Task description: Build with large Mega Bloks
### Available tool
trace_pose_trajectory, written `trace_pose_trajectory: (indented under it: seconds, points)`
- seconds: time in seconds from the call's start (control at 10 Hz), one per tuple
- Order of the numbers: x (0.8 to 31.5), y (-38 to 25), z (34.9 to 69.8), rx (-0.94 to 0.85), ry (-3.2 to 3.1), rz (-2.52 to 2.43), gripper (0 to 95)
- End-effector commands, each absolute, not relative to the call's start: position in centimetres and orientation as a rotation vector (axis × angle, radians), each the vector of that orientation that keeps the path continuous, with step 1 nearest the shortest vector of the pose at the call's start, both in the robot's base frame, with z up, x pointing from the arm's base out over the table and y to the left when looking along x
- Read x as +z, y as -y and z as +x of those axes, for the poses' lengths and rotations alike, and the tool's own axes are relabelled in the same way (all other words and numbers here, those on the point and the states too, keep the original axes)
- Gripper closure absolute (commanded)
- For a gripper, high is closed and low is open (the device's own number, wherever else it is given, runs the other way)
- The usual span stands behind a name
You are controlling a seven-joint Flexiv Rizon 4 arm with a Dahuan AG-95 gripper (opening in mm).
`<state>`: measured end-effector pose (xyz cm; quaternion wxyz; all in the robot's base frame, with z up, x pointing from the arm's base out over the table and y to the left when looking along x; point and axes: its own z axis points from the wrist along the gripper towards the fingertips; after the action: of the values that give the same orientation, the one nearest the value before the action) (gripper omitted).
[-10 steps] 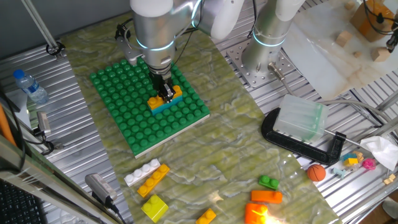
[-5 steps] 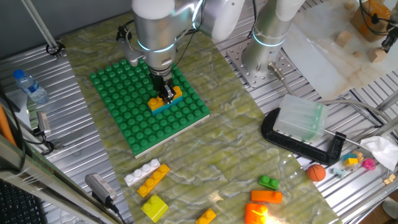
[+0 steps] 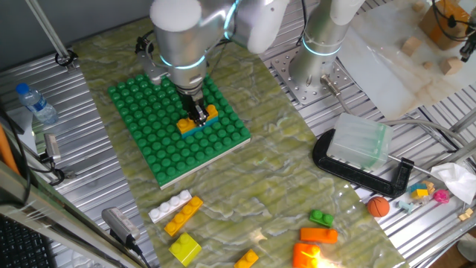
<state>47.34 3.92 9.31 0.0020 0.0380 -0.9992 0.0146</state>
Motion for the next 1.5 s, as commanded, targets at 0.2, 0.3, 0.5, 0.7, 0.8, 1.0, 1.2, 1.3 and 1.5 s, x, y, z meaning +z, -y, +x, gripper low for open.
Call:
trace_pose_trajectory:
  seconds: [0.2,0.3,0.5,0.7,0.8,1.0,1.2,1.3,1.5]
  points:
    - [8.9,-4.1,47.7,0.006,3.135,0.123,95.0]
    - [9.0,-4.1,47.7,0.028,3.126,0.119,95.0]
    - [9.5,-4.0,47.3,0.034,3.119,0.133,95.0]
    - [9.6,-4.0,47.4,0.026,3.133,0.175,38.0]
    - [9.6,-4.0,47.4,0.034,3.136,0.186,38.0]
    - [9.8,-4.1,47.5,0.039,3.138,0.208,19.0]
    - [10.6,-4.1,47.7,0.042,3.137,0.206,19.0]
    - [11.9,-3.8,47.8,0.042,3.13,0.223,19.0]
    - [13.5,-3.7,47.5,0.048,3.124,0.219,38.0]
